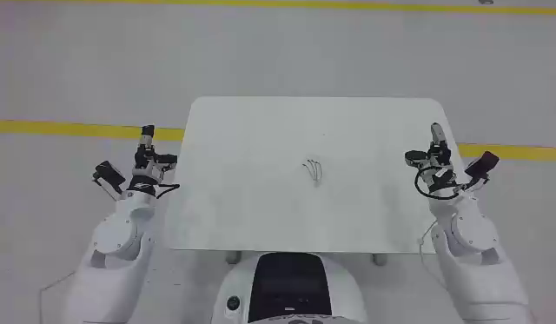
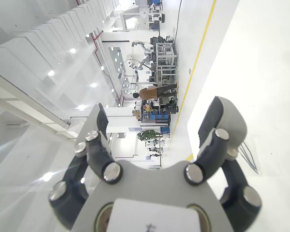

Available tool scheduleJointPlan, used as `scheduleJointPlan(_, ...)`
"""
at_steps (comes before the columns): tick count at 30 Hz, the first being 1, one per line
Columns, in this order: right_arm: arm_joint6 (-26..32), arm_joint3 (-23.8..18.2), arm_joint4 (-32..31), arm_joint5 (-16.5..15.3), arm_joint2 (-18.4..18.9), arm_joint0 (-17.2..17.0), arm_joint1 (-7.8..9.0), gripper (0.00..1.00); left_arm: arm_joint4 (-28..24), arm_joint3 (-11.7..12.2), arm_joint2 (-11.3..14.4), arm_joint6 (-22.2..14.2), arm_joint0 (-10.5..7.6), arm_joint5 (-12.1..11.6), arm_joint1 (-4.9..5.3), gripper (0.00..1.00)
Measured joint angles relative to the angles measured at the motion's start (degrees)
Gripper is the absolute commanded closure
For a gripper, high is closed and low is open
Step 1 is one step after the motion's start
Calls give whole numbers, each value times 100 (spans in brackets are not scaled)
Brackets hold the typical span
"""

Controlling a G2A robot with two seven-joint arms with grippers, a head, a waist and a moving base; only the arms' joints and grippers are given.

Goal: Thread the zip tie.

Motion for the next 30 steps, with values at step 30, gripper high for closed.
scheduleJointPlan(30, 223, -208, -4610, 1564, -1010, 528, 67, 0, 0, 0, 0, 0, 0, 0, 0, 0)
